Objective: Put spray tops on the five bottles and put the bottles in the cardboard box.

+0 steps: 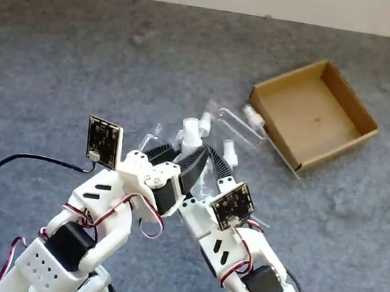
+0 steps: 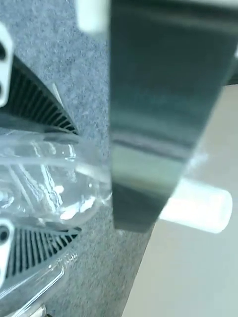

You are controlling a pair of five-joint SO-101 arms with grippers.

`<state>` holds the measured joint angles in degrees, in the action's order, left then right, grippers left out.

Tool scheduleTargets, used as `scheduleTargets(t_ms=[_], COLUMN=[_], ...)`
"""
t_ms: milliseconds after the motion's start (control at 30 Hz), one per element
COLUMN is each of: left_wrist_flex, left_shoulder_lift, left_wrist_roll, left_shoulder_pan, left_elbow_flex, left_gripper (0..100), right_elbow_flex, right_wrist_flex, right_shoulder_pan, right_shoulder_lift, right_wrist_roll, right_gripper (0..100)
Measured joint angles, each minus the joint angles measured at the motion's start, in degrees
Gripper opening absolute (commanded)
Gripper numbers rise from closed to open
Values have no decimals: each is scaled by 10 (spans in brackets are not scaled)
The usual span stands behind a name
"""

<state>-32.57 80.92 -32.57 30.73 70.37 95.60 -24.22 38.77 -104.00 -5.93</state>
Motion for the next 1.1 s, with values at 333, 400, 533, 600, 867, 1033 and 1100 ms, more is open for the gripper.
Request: scheduleTargets(t_ms=[333,400,533,600,867,1033,1100], left_wrist_flex=[0,0,0,0,-2,-5,-5], left_shoulder_lift=[0,0,0,0,-8,1,22], left_wrist_roll=[91,91,91,91,91,91,91], left_shoulder_pan=[1,1,1,1,-1,-1,-1], left_elbow_flex=[0,0,0,0,1,1,1], left_gripper=[5,5,35,108,204,204,204], right_elbow_flex=[0,0,0,0,0,0,0], right_wrist_flex=[0,0,0,0,1,1,1], right_shoulder_pan=[-14,-14,-17,-17,-27,-30,-30], right_shoulder_lift=[0,0,0,0,0,0,0], right_wrist_roll=[0,0,0,0,2,2,2], right_gripper=[214,214,214,214,214,214,214])
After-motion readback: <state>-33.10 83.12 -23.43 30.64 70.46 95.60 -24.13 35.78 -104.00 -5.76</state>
